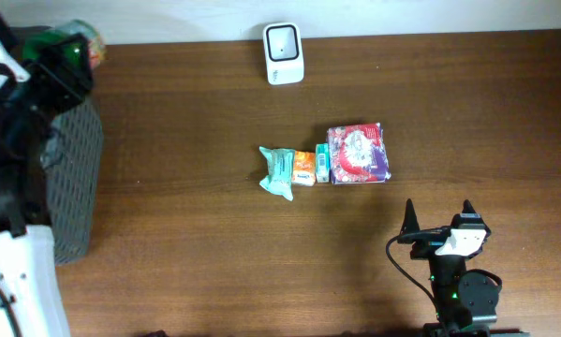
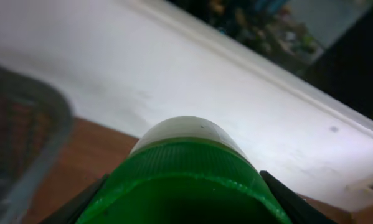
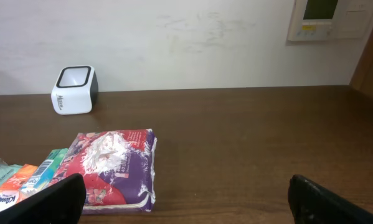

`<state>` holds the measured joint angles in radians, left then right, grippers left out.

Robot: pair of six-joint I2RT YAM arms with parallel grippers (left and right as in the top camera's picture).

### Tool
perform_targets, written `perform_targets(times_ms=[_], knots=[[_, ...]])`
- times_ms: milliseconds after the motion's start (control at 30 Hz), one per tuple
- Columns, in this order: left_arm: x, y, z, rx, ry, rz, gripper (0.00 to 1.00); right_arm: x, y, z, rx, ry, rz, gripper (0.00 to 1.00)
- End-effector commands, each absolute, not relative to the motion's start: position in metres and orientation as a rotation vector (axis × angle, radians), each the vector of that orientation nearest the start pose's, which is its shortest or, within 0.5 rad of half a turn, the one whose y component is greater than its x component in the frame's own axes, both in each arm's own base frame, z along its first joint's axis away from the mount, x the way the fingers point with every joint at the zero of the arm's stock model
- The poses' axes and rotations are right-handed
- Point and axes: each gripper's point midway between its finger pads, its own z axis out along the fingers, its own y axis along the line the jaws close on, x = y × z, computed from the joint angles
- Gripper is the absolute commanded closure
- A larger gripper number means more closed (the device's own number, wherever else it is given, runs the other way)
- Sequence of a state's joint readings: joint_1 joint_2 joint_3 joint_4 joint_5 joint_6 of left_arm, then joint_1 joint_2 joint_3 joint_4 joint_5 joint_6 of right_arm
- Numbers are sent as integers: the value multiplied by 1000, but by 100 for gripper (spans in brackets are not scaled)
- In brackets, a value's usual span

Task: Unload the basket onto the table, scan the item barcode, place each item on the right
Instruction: 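Grasp the green-lidded jar and lift it out with the left gripper, then hold the jar under the scanner and set it on the table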

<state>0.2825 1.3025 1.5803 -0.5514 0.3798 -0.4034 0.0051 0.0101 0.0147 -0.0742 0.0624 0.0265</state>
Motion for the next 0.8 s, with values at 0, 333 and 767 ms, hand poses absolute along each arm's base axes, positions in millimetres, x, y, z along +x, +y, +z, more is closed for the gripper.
perform_targets(times_ms=[0,333,767], knots=[[391,1,442,-208,1819,-443,39,246,-11,156,75,1644,-29,2],[424,-90,307,48,2237,-59,36,246,-11,157,75,1644,-29,1],[452,-144,101,207,2696,-6,34,246,-11,156,75,1644,-29,1]])
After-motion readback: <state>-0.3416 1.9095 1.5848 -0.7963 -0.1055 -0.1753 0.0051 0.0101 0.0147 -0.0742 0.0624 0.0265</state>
